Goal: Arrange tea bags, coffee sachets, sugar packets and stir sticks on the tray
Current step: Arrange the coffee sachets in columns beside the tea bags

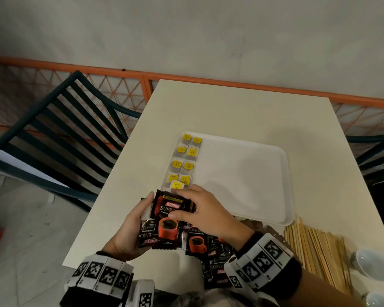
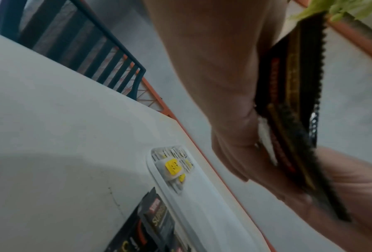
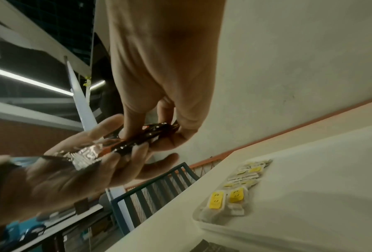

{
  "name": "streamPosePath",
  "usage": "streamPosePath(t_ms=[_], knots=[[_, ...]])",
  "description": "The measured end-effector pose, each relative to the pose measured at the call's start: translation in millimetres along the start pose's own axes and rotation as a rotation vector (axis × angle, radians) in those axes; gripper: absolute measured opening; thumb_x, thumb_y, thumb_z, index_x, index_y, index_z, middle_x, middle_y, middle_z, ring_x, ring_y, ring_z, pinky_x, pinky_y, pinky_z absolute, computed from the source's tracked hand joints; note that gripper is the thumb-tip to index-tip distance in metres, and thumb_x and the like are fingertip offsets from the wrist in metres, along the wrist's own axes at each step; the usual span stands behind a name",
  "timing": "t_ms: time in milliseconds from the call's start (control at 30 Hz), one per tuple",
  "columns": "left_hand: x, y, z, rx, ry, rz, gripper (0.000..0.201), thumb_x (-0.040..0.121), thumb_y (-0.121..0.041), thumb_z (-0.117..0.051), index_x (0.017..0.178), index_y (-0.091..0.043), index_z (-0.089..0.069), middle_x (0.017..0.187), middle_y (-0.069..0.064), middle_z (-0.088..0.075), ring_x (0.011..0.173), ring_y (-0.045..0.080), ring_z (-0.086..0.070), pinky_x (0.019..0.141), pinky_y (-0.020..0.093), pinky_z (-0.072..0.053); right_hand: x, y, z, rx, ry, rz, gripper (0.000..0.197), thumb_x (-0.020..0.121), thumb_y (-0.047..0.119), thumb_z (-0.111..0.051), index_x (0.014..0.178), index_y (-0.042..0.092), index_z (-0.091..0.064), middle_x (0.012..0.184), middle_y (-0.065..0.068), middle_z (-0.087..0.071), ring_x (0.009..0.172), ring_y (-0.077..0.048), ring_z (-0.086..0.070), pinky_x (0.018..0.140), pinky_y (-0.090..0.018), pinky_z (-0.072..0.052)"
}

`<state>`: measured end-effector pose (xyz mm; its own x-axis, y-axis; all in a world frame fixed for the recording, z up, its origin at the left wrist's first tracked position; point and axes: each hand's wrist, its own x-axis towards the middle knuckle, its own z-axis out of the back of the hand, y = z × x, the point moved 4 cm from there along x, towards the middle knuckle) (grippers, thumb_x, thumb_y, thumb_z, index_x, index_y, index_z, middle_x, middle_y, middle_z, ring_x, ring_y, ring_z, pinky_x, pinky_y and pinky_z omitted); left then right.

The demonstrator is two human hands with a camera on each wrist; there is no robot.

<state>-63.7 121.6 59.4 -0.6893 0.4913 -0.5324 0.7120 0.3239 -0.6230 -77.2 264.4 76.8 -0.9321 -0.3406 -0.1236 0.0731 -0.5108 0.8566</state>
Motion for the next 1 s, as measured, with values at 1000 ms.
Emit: streamPosePath(t_ms=[1000], knots=[[2.5, -0.4, 44.3, 0.275, -0.165, -0.191, 0.041, 0.081, 0.004, -0.06, 0.112, -0.021, -0.054, 0.121, 0.019, -0.055, 0.1, 0.038, -0.061, 0.076, 0.039, -0.058, -20.8, -52.8, -7.1, -0.091, 0.136, -0.176, 0.034, 0.092, 0.025, -0.053, 0.126, 0.023, -0.051, 0.125, 0.003, -0.054, 0.113, -0.008, -0.049, 0.093, -0.018, -0.038]])
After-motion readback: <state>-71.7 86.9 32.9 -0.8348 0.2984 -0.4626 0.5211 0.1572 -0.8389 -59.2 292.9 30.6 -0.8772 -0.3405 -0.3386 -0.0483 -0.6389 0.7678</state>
